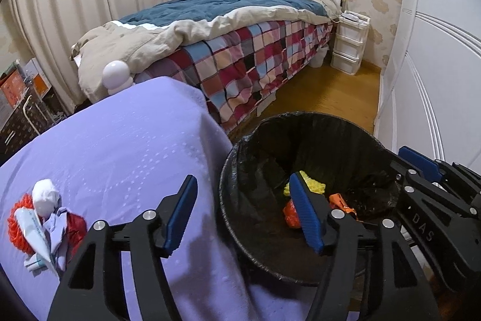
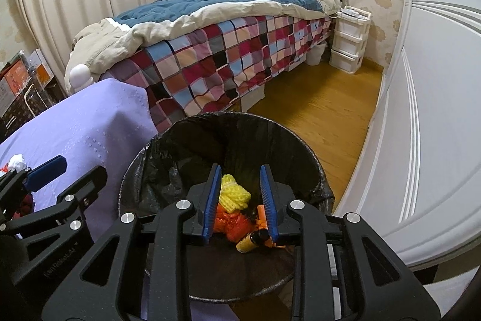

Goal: Collect trash
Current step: 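Open both tools to drop the spray cans into the bin, then move both tools back over the trash on the table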

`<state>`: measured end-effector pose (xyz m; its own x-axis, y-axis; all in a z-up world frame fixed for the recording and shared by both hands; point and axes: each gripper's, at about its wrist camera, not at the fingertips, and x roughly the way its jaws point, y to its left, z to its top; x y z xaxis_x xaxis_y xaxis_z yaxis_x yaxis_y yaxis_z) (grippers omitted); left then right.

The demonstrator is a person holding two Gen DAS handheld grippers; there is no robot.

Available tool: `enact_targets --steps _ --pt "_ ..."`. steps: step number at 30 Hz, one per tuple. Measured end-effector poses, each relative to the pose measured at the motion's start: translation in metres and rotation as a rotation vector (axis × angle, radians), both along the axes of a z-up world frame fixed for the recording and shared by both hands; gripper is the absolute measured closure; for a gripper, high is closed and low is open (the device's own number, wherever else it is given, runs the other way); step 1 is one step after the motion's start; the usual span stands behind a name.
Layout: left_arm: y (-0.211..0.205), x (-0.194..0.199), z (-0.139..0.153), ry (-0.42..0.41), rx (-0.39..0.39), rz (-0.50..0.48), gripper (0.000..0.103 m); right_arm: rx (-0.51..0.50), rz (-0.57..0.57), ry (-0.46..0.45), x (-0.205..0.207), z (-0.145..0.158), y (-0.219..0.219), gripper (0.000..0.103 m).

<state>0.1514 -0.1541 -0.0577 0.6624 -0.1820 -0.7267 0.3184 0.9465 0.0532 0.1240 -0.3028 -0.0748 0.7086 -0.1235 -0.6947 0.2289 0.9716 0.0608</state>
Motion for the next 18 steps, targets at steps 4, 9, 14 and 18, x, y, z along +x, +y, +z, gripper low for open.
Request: enact_targets --steps 4,9,14,18 --pt "0.013 -0.006 0.0 0.009 -0.005 0.023 0.04 -0.001 0.003 -0.007 -0.005 0.002 0.006 0.067" --pt "0.033 -0.015 0.003 0.015 -0.004 0.062 0.04 0.003 0.02 -0.008 -0.016 0.004 0.023 0.066" --pt "0.058 -0.024 0.008 0.009 -0.007 0.11 0.04 0.013 0.048 -0.012 -0.025 0.008 0.043 0.065" --pt "0.083 -0.032 0.011 0.005 -0.01 0.16 0.04 0.008 0.091 -0.018 -0.031 0.012 0.067 0.058"
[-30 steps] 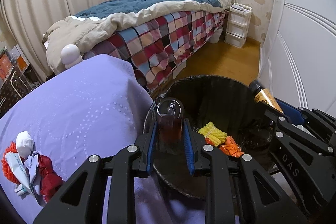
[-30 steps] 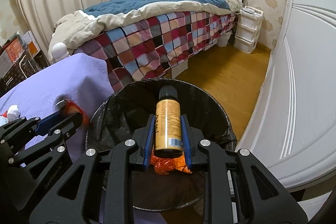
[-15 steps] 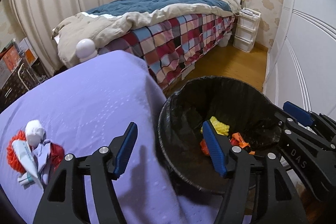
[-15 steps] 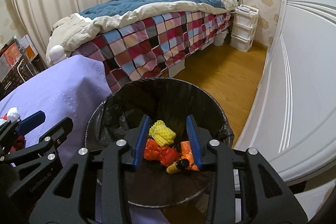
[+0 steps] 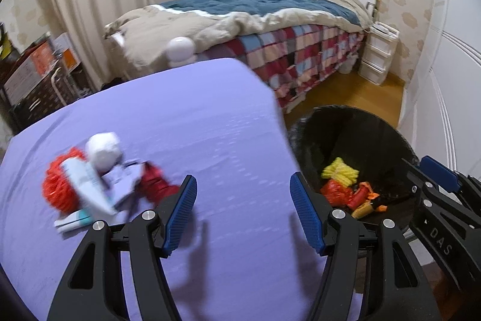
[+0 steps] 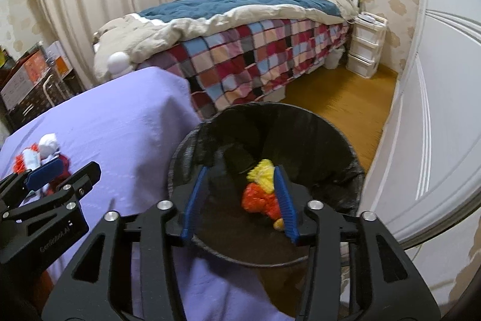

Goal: Collect trash
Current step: 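Move both tools back over the trash on the table, then grasp the white milk-powder tube with the left tool while the right tool grasps the red cloth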

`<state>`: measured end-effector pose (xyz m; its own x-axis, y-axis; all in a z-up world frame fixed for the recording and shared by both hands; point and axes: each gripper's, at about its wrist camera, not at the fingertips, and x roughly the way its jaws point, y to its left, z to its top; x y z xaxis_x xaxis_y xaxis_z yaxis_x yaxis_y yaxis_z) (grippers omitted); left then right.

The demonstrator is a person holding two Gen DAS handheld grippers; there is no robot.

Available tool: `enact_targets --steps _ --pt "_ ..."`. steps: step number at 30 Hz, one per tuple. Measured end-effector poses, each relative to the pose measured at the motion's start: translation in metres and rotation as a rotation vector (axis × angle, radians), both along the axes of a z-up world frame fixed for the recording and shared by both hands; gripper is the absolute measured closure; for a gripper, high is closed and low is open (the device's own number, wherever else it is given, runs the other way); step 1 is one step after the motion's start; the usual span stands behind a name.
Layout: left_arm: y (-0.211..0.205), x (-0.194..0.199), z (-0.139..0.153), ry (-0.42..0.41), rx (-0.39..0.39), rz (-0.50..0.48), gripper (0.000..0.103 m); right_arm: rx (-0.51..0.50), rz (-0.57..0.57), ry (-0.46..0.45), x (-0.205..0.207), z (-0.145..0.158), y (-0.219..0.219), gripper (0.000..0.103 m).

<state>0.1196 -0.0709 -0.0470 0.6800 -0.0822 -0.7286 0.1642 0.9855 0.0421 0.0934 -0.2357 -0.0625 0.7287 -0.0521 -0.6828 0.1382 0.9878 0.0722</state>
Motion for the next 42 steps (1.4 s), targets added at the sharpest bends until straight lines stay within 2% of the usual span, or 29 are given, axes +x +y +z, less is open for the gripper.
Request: enact_targets --steps 13,23,27,33,39,41,42 --pt "0.083 -0.015 -0.003 0.019 -0.019 0.165 0.04 0.003 0.151 0.0 -0.005 0.007 0.075 0.056" --pt "0.125 -0.019 -0.017 0.066 -0.022 0.251 0.04 -0.011 0.264 0.042 -0.007 -0.005 0.124 0.055" --pt "0.138 -0.024 -0.021 0.082 -0.026 0.272 0.04 -0.017 0.289 0.045 -0.008 -0.006 0.133 0.049" --pt "0.142 -0.032 -0.014 0.069 -0.043 0.268 0.04 -0.012 0.299 0.055 -0.008 -0.008 0.137 0.048" --pt "0.135 -0.016 -0.011 0.046 -0.028 0.254 0.038 0.01 0.296 0.061 -0.005 -0.008 0.132 0.048" --pt "0.136 -0.01 -0.015 0.059 -0.025 0.256 0.04 0.011 0.298 0.063 -0.005 -0.009 0.132 0.048" --pt "0.136 -0.008 -0.017 0.067 -0.026 0.255 0.045 0.012 0.3 0.064 -0.005 -0.009 0.132 0.048"
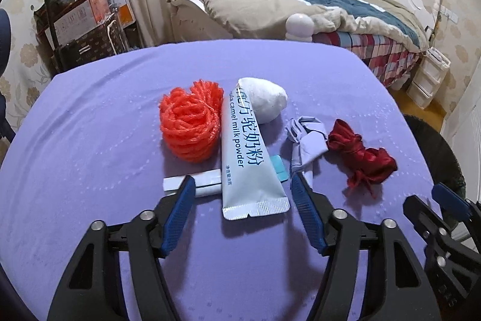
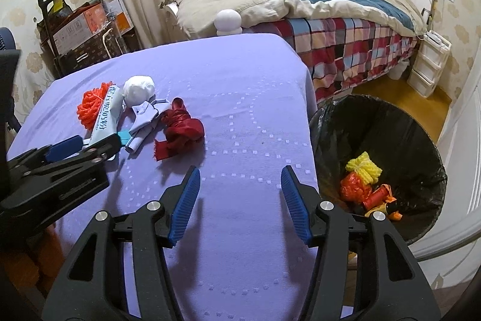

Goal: Collect trash
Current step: 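Grasp the white milk-powder tube with the left tool while the right tool grasps the red cloth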

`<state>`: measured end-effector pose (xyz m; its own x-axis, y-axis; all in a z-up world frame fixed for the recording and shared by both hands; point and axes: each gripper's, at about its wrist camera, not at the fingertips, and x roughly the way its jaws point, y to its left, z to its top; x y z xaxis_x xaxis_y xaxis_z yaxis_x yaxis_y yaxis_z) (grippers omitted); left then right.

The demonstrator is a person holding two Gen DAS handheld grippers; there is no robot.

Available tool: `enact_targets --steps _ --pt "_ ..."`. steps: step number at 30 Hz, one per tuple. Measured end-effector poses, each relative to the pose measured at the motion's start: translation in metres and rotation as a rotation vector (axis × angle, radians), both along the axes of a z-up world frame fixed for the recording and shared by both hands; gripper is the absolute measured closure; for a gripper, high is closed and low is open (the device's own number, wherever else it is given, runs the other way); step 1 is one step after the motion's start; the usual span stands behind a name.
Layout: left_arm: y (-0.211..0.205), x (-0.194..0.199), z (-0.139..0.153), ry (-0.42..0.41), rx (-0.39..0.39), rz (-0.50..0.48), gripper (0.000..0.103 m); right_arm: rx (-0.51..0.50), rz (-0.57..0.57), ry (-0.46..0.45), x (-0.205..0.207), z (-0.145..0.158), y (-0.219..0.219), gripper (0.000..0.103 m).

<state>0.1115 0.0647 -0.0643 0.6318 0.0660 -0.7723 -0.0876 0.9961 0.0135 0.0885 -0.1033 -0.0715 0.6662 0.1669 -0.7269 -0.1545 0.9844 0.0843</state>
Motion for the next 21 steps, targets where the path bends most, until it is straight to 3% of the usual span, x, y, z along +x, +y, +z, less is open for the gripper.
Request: enact_targets --steps 4,21 --pt "-0.002 0.002 -0.004 0.013 0.005 -0.022 0.064 0.004 0.003 0.008 0.002 -0.002 -0.001 0.048" --pt "0.024 -0.043 0.011 -0.031 -0.014 -0.03 0.064 -0.033 0.041 0.013 0.0 -0.006 0.018 0.048"
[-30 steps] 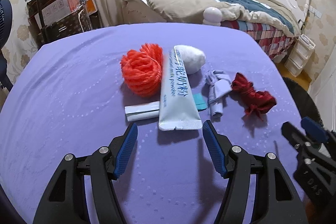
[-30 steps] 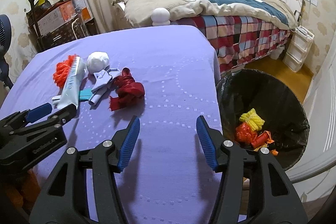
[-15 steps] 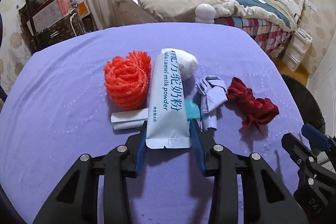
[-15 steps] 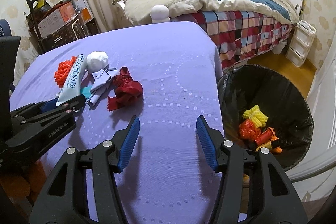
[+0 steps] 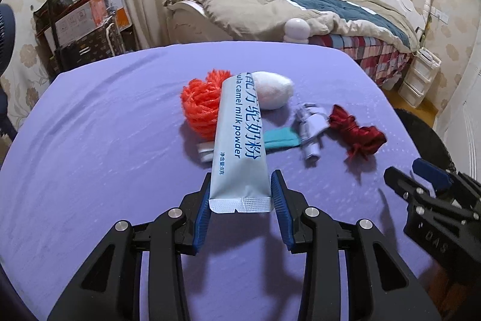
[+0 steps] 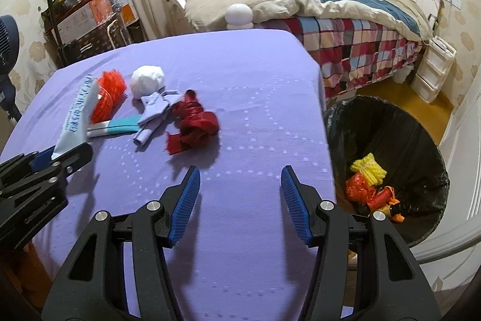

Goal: Collect trash
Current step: 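Grasp the white milk-powder tube with the left tool while the right tool grasps the red cloth, then carry the white tube and red cloth over the black bin with both tools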

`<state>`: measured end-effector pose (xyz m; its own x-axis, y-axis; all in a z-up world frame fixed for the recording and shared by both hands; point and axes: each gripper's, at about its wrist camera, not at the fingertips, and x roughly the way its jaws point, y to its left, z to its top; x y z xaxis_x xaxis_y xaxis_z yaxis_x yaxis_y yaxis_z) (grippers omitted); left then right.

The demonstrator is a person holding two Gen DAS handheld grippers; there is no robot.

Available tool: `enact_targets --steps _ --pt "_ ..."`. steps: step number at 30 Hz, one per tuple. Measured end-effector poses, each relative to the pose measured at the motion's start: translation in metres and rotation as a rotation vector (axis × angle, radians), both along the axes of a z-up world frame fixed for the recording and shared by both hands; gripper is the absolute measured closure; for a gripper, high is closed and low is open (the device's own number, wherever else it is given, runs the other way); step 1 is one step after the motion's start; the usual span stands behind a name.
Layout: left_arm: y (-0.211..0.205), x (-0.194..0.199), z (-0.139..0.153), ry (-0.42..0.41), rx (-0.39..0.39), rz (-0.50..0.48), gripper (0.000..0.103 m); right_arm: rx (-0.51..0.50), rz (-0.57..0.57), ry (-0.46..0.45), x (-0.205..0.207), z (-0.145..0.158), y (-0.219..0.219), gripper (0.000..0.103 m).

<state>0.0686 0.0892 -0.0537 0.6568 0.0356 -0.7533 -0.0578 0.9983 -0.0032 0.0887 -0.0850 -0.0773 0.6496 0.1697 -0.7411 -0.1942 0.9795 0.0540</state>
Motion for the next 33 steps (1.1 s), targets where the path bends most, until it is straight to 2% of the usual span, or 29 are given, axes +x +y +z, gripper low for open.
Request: enact_targets --steps 7,12,18,25,33 --pt "0.031 -0.013 -0.003 0.007 -0.012 0.053 0.065 -0.009 0.038 0.02 0.008 -0.002 0.021 0.048" --pt "0.036 -0.021 0.0 -0.005 -0.018 0.044 0.065 -0.011 0.044 0.027 0.022 -0.003 0.033 0.048" --pt "0.041 -0.021 -0.011 0.018 -0.022 0.043 0.065 -0.03 0.036 0.024 0.039 -0.003 0.044 0.048" --pt "0.043 -0.019 -0.013 0.024 -0.031 0.044 0.065 -0.03 0.047 0.037 0.043 -0.004 0.047 0.076" --pt "0.043 -0.018 -0.013 0.019 -0.029 0.053 0.065 -0.011 0.043 0.04 0.031 -0.003 0.04 0.078"
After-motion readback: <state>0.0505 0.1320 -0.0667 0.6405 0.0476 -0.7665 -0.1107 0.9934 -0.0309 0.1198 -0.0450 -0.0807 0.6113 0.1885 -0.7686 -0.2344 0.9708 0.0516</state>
